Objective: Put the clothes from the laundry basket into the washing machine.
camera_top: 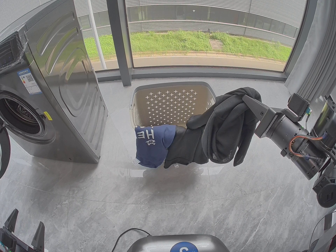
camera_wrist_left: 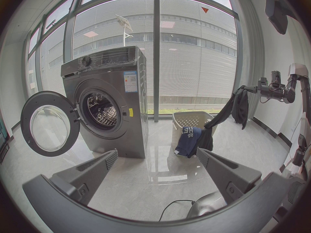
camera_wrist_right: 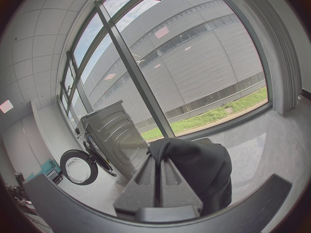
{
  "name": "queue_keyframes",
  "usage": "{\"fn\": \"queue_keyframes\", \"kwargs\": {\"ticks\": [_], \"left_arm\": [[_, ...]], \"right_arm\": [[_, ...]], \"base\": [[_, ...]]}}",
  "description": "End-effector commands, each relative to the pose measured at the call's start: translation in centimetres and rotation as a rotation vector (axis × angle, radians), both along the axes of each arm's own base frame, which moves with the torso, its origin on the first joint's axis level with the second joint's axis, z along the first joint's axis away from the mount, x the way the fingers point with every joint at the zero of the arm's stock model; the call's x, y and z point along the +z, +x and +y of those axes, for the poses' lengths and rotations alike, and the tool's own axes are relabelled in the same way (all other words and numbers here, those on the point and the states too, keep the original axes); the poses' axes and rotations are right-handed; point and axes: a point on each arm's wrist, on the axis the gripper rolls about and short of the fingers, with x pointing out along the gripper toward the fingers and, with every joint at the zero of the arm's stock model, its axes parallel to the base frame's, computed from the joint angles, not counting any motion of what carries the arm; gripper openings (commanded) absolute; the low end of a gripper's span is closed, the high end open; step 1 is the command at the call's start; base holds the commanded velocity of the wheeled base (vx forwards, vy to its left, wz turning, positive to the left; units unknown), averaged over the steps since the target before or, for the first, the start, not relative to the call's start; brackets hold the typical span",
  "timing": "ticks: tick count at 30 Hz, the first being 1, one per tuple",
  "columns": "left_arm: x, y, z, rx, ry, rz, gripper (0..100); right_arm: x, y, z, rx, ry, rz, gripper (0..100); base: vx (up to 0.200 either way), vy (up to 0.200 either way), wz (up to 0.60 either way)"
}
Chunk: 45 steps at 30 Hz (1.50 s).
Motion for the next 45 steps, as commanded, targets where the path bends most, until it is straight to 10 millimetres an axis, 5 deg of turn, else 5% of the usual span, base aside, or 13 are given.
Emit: {"fn": "queue_keyframes", "kwargs": {"ticks": [1, 45], "left_arm": [[-0.45, 0.01, 0.00, 0.001, -0.001, 0.003, 100], [-0.43, 0.01, 0.00, 0.001, -0.001, 0.001, 100]], "right_arm": [[-0.07, 0.01, 0.04, 0.000, -0.002, 0.002, 0], [-0.23, -0.07, 0.23, 0.007, -0.007, 0.006, 0]], "base": [[0.000, 0.200, 0.00], [0.000, 0.177, 0.00]]}}
